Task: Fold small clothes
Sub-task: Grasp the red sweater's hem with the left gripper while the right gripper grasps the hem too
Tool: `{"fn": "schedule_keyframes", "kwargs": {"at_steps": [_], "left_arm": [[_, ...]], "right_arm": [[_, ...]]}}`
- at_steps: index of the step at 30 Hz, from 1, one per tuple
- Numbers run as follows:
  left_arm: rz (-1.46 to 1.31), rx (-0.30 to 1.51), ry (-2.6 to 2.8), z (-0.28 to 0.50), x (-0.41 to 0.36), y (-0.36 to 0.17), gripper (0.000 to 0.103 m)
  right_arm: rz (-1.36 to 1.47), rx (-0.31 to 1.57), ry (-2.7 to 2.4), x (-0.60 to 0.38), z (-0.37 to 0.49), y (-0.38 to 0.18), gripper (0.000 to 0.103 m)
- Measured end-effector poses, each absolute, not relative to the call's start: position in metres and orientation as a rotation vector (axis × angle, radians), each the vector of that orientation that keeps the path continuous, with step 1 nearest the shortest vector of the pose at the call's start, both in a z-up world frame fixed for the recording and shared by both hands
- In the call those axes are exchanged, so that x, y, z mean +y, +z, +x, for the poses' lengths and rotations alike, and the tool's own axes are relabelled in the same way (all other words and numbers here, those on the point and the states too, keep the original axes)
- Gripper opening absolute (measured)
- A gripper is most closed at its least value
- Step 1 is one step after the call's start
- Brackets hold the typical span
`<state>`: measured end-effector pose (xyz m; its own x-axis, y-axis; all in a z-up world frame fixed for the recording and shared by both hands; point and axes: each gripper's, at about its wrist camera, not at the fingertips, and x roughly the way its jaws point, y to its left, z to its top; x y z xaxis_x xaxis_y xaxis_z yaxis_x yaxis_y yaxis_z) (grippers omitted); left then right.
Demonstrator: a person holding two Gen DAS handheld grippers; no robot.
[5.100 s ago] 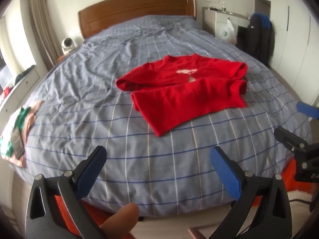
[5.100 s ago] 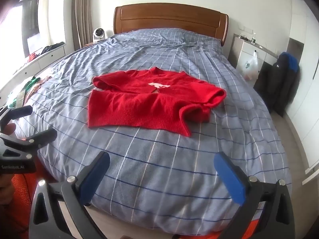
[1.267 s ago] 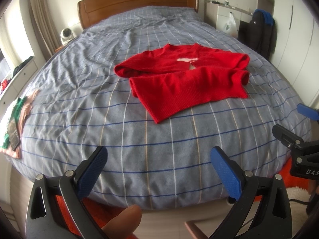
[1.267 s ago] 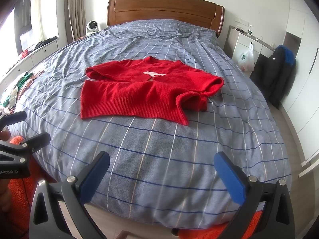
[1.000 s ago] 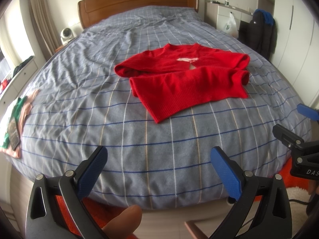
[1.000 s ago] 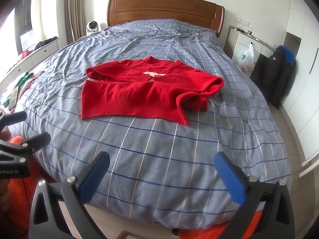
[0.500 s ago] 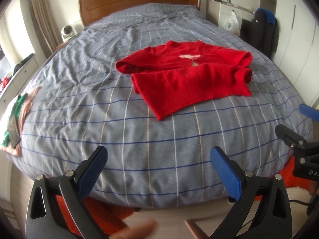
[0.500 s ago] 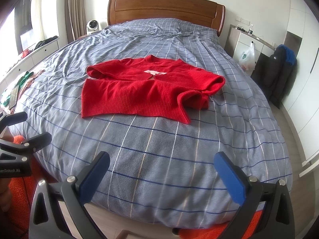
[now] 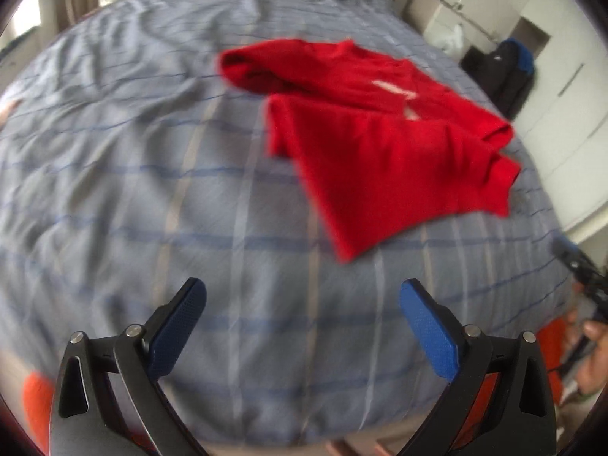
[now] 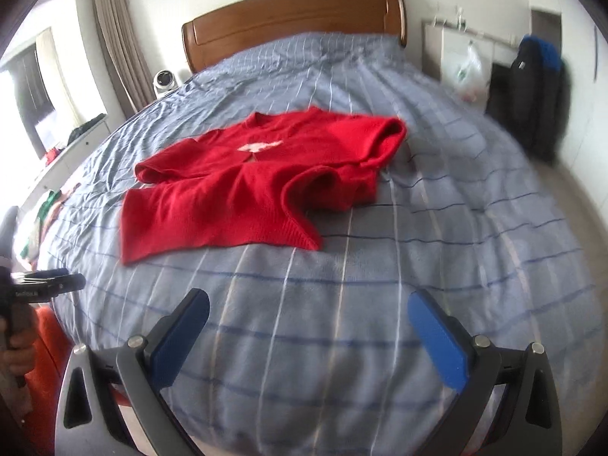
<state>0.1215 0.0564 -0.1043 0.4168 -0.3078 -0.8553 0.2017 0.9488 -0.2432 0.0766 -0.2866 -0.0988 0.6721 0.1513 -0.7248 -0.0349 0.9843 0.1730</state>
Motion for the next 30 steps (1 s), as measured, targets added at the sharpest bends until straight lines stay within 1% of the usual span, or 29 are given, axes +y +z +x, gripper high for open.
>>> {"fn": "schedule_keyframes", "kwargs": {"at_steps": [2,3,4,5,6,7,8,10,13,16,19,22,26,30], "left_arm": [[-0.097,1.090,-0.338,0.141,0.038,-0.112,0.094],[-0.086,1.095,-0.327,0.151,0.031,-0.116,0.077],[-0.061,1.111,-0.297,0.161,0.022,-0.123,0.051],[-0.038,1.119,-0.271,0.166,0.018,-0.128,0.035],[-0.026,1.119,-0.251,0.169,0.017,-0.129,0.003],[-0.047,1.129,-0.256,0.167,0.021,-0.126,0.003],[-0.076,1.129,-0.270,0.162,0.028,-0.118,0.003],[-0.109,1.110,-0.356,0.138,0.046,-0.093,0.002],[-0.059,1.115,-0.447,0.090,0.066,-0.067,0.002],[-0.009,1.170,-0.480,0.052,0.071,-0.074,0.002],[0.040,1.222,-0.440,0.039,0.064,-0.103,0.002],[0.042,1.253,-0.371,0.048,0.062,-0.127,0.002],[-0.027,1.279,-0.327,0.057,0.073,-0.141,0.002],[-0.027,1.266,-0.301,0.058,0.073,-0.148,0.002]], "right_arm": [[0.167,0.841,0.151,-0.289,0.105,-0.109,0.103],[0.177,0.858,0.174,-0.288,0.120,-0.116,0.103],[0.190,0.883,0.193,-0.285,0.138,-0.126,0.102],[0.196,0.897,0.196,-0.284,0.150,-0.134,0.094],[0.207,0.919,0.207,-0.281,0.162,-0.143,0.083],[0.220,0.942,0.218,-0.280,0.170,-0.150,0.042],[0.240,0.961,0.211,-0.279,0.174,-0.153,0.004],[0.327,0.954,0.250,-0.285,0.159,-0.137,0.005],[0.401,0.973,0.376,-0.293,0.110,-0.104,0.005],[0.466,1.048,0.437,-0.297,0.066,-0.095,0.005],[0.461,1.150,0.385,-0.295,0.038,-0.118,0.005],[0.476,1.222,0.281,-0.297,0.032,-0.158,0.005],[0.456,1.236,0.175,-0.299,0.035,-0.192,0.004],[0.420,1.216,0.150,-0.287,0.037,-0.204,0.004]]}}
